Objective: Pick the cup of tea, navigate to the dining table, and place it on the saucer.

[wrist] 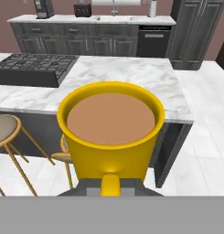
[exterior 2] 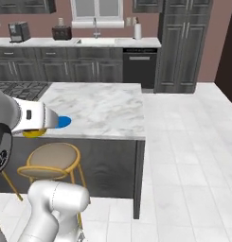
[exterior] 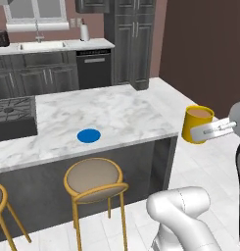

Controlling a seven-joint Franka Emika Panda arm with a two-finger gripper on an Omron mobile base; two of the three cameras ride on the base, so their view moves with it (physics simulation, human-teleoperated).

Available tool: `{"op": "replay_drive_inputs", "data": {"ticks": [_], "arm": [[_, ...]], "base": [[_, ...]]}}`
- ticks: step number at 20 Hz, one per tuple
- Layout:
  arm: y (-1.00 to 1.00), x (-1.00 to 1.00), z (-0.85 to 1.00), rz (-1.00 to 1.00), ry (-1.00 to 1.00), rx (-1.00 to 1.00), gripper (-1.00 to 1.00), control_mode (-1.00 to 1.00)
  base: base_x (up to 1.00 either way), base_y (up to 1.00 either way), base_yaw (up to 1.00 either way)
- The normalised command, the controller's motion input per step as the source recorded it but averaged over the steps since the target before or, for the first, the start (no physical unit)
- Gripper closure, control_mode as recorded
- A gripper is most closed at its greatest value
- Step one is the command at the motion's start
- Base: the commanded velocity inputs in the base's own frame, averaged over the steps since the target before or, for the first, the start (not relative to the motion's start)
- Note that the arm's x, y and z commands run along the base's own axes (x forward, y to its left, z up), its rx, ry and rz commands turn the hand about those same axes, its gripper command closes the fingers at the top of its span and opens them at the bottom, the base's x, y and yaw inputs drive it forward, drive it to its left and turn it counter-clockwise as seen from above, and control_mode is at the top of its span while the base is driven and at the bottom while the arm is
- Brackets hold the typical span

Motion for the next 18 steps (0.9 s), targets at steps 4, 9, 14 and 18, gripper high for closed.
{"op": "replay_drive_inputs", "data": {"ticks": [4, 9, 14, 18], "arm": [[0.0, 0.0, 0.0, 0.0, 0.0, 0.0, 1.0, 1.0], [0.0, 0.0, 0.0, 0.0, 0.0, 0.0, 1.0, 1.0], [0.0, 0.0, 0.0, 0.0, 0.0, 0.0, 1.0, 1.0], [0.0, 0.0, 0.0, 0.0, 0.0, 0.0, 1.0, 1.0]], "base": [[0.72, 0.14, 0.0], [0.74, 0.4, 0.0], [0.65, 0.11, 0.0], [0.13, 0.01, 0.0]]}}
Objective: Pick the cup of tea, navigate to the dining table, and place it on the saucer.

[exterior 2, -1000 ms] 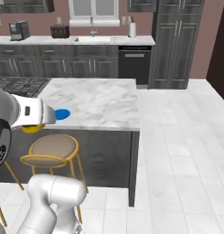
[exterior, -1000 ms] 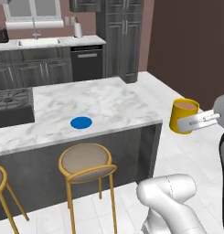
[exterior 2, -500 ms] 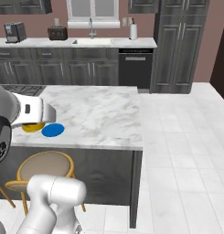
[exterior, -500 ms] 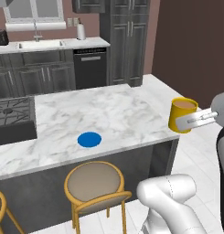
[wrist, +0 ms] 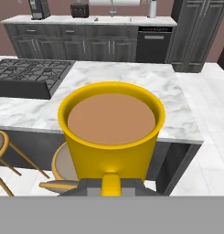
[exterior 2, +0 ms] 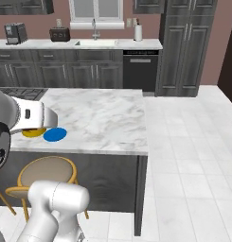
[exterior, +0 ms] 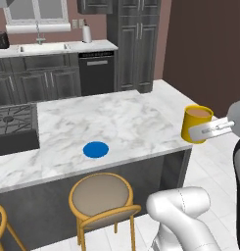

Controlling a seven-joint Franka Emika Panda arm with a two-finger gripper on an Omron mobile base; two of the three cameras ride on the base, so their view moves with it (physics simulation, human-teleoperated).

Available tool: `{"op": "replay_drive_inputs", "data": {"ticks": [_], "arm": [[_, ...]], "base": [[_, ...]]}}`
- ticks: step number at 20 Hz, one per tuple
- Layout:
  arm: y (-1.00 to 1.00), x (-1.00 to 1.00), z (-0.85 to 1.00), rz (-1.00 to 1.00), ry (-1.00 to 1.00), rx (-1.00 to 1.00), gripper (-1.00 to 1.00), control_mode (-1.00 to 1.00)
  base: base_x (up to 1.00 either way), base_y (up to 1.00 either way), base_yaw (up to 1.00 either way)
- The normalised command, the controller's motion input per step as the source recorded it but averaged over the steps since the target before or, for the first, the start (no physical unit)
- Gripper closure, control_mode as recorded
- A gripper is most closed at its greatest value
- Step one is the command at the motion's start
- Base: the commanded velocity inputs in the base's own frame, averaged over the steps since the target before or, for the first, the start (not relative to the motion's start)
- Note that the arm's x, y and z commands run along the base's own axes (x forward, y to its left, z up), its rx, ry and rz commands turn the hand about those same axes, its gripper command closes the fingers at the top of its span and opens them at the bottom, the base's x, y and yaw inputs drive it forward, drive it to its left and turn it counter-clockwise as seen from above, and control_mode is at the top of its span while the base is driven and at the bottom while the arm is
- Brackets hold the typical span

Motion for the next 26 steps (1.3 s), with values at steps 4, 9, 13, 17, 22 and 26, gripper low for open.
{"op": "replay_drive_inputs", "data": {"ticks": [4, 9, 13, 17, 22, 26], "arm": [[0.0, 0.0, 0.0, 0.0, 0.0, 0.0, 1.0, 1.0], [0.03, 0.06, 0.0, 0.0, 0.0, 0.0, 1.0, -1.0], [0.03, 0.74, -0.03, 0.17, 0.0, 0.0, 1.0, -1.0], [0.01, 1.0, -0.11, 0.42, 0.01, 0.0, 1.0, -1.0], [0.13, 0.98, -0.28, 0.51, 0.01, -0.08, 1.0, -1.0], [0.34, 0.64, -0.33, 0.19, -0.02, -0.16, 1.0, -1.0]], "base": [[0.0, 0.0, 0.0], [0.0, 0.0, 0.0], [0.0, 0.0, 0.0], [0.0, 0.0, 0.0], [0.0, 0.0, 0.0], [0.0, 0.0, 0.0]]}}
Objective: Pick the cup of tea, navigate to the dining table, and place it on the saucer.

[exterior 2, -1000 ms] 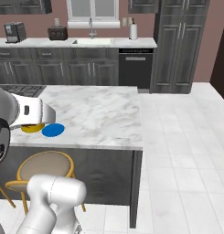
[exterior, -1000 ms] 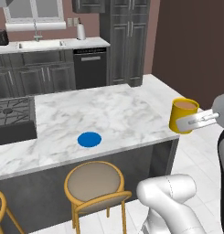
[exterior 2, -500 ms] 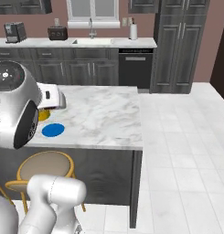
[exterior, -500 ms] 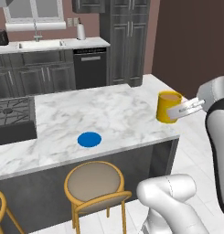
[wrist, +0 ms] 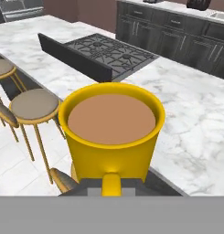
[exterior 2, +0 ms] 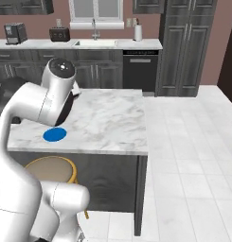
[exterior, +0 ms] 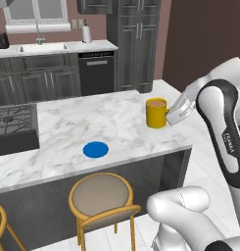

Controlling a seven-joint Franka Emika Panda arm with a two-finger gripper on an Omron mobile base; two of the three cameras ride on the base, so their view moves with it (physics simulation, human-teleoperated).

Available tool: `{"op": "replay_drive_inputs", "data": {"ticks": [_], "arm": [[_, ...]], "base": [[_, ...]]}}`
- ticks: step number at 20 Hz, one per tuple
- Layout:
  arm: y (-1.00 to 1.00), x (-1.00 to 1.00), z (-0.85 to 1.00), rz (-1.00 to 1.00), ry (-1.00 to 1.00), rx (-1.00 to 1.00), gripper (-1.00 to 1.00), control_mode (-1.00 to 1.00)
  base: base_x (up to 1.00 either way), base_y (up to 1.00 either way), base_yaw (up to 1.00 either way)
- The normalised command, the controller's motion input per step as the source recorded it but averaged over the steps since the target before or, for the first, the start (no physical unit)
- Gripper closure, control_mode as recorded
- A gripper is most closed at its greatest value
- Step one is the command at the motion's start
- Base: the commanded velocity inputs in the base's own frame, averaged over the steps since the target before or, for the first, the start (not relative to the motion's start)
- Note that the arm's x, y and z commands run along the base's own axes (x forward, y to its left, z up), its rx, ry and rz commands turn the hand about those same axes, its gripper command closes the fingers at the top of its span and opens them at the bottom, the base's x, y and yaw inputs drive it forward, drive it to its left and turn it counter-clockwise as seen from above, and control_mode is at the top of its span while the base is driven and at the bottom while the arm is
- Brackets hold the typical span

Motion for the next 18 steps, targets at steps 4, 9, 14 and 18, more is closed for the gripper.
{"op": "replay_drive_inputs", "data": {"ticks": [4, 9, 14, 18], "arm": [[0.33, 0.28, -0.27, 0.02, -0.1, -0.16, 1.0, -1.0], [0.33, 0.24, -0.32, 0.0, -0.08, -0.08, 1.0, -1.0], [0.29, 0.43, -0.72, 0.0, -0.06, 0.01, 1.0, -1.0], [0.13, 0.53, -0.86, 0.0, 0.0, 0.12, 1.0, -1.0]], "base": [[0.0, 0.0, 0.0], [0.0, 0.0, 0.0], [0.0, 0.0, 0.0], [0.0, 0.0, 0.0]]}}
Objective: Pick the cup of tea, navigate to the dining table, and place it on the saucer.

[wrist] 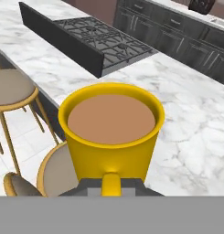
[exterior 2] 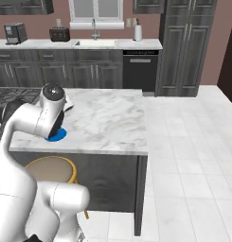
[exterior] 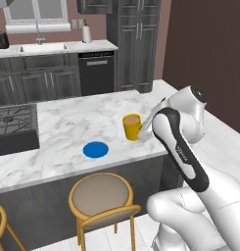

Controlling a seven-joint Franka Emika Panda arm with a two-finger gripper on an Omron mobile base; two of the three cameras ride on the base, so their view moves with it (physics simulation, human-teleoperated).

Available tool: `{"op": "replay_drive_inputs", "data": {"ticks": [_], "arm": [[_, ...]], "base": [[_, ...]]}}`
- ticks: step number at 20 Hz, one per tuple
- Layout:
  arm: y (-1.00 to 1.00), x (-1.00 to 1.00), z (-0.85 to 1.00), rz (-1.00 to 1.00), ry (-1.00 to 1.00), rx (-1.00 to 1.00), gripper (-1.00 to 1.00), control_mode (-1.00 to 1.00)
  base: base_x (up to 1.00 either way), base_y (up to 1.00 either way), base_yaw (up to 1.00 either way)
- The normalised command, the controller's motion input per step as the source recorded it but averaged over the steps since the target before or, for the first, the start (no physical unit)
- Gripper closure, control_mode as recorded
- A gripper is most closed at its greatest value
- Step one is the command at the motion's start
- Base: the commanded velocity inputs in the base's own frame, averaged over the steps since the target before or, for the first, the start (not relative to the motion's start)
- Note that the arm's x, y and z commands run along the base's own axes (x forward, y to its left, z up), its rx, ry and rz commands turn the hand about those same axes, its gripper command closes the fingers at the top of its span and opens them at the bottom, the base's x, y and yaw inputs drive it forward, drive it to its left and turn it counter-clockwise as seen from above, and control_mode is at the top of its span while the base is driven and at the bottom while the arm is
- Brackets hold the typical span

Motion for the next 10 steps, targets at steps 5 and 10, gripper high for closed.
{"op": "replay_drive_inputs", "data": {"ticks": [5, 10], "arm": [[0.09, 0.65, -0.42, 0.0, 0.04, 0.09, 1.0, -1.0], [0.07, 0.45, 0.0, 0.03, 0.13, 0.04, 1.0, -1.0]], "base": [[0.0, 0.0, 0.0], [0.0, 0.0, 0.0]]}}
